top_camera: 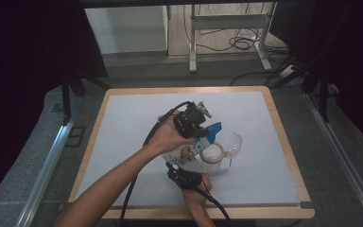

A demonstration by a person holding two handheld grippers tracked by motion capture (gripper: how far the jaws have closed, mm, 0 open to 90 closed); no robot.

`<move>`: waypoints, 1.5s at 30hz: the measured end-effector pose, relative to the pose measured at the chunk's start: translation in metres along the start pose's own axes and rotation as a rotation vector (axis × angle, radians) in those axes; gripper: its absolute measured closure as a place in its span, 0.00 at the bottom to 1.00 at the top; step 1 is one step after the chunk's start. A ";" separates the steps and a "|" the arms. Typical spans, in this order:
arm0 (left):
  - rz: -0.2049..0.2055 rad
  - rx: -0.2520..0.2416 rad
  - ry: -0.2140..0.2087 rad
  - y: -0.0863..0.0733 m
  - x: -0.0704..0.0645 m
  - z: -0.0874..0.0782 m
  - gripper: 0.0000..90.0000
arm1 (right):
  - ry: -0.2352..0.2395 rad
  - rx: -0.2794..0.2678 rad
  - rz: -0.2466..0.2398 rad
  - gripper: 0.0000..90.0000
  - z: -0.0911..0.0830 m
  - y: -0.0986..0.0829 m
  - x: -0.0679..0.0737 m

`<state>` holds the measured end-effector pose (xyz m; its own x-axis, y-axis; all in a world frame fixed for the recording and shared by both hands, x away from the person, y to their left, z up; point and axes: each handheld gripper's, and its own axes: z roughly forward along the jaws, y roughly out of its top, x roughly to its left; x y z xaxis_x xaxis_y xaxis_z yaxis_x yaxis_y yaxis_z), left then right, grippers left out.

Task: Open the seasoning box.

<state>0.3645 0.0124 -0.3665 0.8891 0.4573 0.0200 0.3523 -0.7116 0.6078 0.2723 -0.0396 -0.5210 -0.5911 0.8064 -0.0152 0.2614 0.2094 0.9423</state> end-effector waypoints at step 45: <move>0.045 0.031 -0.039 0.015 -0.007 0.010 1.00 | -0.002 -0.050 0.016 0.60 -0.004 0.019 0.003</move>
<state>0.3662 -0.0068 -0.3660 0.9147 0.4039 0.0154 0.3203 -0.7474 0.5821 0.2726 -0.0357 -0.5022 -0.5855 0.8107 -0.0005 0.2321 0.1682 0.9580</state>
